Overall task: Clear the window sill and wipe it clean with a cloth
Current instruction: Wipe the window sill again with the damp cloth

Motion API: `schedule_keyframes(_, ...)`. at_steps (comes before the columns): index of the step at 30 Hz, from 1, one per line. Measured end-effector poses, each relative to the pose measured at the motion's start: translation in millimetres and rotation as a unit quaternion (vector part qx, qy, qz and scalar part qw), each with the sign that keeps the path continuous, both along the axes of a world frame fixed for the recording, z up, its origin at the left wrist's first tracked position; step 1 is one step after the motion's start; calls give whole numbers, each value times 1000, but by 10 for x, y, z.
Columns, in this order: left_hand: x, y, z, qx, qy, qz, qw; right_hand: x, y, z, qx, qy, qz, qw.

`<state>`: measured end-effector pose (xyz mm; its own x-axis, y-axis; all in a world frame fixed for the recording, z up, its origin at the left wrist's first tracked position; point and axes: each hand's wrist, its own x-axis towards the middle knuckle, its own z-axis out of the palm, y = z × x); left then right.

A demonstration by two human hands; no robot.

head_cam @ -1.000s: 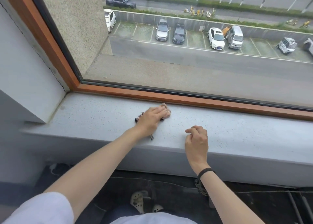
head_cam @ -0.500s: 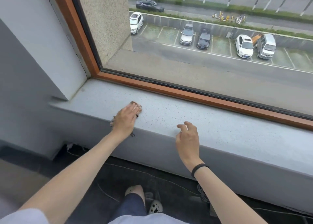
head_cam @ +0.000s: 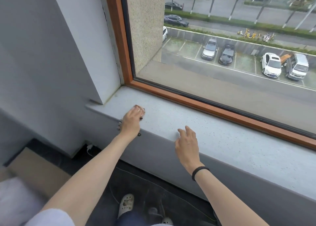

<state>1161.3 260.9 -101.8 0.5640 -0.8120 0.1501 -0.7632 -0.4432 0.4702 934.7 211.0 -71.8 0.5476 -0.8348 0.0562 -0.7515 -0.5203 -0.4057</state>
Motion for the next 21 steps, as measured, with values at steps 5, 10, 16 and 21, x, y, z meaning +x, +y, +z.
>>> schedule_keyframes(5, 14, 251, 2, 1, -33, -266, 963, 532, 51, 17, -14, 25, 30, 999)
schedule_keyframes(10, 959, 370, -24, 15, 13, -68, 997, 770, 110, 36, -14, 41, 27, 999)
schedule_keyframes(16, 320, 374, -172, -55, -20, -172, 983, 1130, 206, -44, 3, 71, 35, 997)
schedule_keyframes(21, 1116, 682, -261, -55, -43, -181, 981, 1381, 282, -212, 12, 140, 68, 988)
